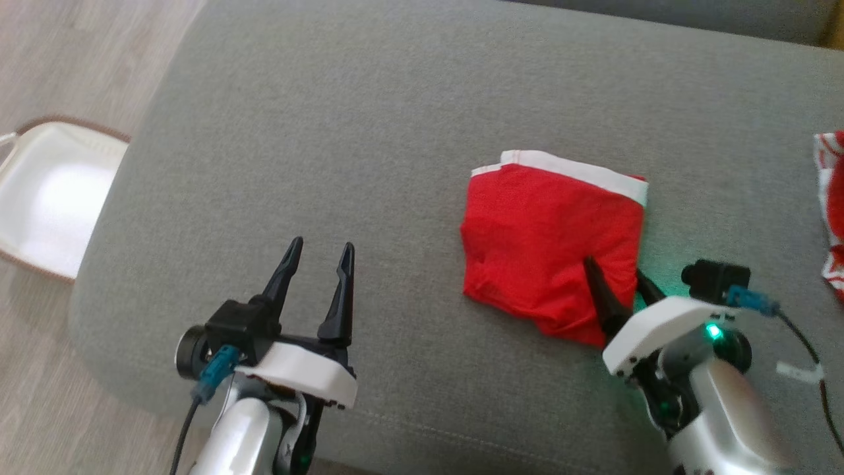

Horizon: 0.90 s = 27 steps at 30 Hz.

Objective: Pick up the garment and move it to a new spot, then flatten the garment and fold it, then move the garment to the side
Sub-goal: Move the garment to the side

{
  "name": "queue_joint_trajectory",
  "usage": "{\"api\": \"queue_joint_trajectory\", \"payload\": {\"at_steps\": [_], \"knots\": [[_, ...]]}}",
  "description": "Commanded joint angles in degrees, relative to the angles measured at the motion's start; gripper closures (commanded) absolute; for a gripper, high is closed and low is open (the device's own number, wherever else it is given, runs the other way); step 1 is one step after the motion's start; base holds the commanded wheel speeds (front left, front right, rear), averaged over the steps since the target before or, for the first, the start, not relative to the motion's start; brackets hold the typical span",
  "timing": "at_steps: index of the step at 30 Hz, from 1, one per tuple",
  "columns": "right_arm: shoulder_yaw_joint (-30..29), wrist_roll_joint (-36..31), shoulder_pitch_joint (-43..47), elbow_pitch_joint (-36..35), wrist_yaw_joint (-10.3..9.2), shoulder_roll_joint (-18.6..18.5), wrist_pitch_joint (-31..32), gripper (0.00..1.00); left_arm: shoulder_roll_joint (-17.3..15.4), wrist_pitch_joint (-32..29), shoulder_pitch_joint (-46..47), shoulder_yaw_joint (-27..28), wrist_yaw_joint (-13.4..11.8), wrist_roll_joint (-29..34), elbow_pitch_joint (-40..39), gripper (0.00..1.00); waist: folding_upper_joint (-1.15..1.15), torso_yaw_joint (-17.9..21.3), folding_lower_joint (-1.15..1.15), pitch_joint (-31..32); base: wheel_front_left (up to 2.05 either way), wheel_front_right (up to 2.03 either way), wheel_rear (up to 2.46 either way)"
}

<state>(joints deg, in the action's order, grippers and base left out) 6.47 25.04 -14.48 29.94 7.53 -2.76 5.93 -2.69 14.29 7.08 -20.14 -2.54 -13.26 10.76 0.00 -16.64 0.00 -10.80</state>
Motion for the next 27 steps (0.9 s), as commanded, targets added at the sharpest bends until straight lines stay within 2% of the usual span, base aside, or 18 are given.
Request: {"api": "queue_joint_trajectory", "payload": {"at_steps": [1, 5, 6, 7, 8, 13, 20, 22, 27], "knots": [[1.1, 0.5, -2.6, -0.6, -0.04, -0.1, 0.6, 0.0, -0.2, 0.7, 2.8, 1.2, -0.3, -0.3, -2.1, 0.0, 0.0, -1.3, 0.0, -1.2, 0.0, 0.0, 0.0], [1.1, -1.2, -4.2, 2.9, -0.04, -0.1, 1.9, 0.0, -0.2, 0.7, 3.3, 1.0, -0.5, -0.3, -2.1, 0.0, 0.0, -2.2, 0.0, -1.9, 0.0, 0.0, 0.0], [1.0, -1.8, -4.4, 3.6, -0.04, -0.1, 1.9, 0.31, -0.2, 0.7, 3.4, 1.0, -0.5, -0.3, -2.1, 0.0, 0.0, -2.3, 0.0, -1.9, 0.0, 0.0, 0.0], [1.1, -2.5, -4.7, 4.1, -0.04, -0.1, 1.7, 0.78, -0.2, 0.7, 3.4, 1.0, -0.6, -0.2, -2.0, 0.0, 0.0, -2.3, 0.0, -1.9, 0.0, 0.0, 0.0], [1.3, -3.3, -4.9, 4.5, -0.04, -0.1, 1.5, 1.0, -0.2, 0.7, 3.4, 1.2, -0.6, -0.1, -2.0, 0.0, 0.0, -2.2, 0.0, -1.8, 0.0, 0.0, 0.0], [3.9, -8.1, -5.9, 5.0, -0.04, -1.3, -1.2, 1.0, -0.2, 0.7, 3.0, 2.5, -0.5, 0.8, -1.6, 0.0, 0.0, -0.2, 0.0, -0.2, 0.0, 0.0, 0.0], [9.3, -14.7, -7.3, 3.3, -0.04, -6.9, -4.3, 1.0, -0.2, 0.7, 2.0, 3.0, 0.2, 1.6, -1.2, 0.0, 0.0, 4.7, 0.0, 3.1, 0.0, 0.0, 0.0], [12.4, -16.1, -8.5, 1.6, -0.04, -10.8, -3.8, 1.0, -0.2, 0.7, 1.5, 3.3, 0.4, 1.8, -1.2, 0.0, 0.0, 7.1, 0.0, 3.9, 0.0, 0.0, 0.0], [17.2, -14.7, -12.0, -1.8, -0.04, -20.3, -0.7, 1.0, -0.2, 0.7, 1.7, 3.8, 0.7, 2.1, -1.6, 0.0, 0.0, 10.4, 0.0, 3.4, 0.0, 0.0, 0.0]]}}
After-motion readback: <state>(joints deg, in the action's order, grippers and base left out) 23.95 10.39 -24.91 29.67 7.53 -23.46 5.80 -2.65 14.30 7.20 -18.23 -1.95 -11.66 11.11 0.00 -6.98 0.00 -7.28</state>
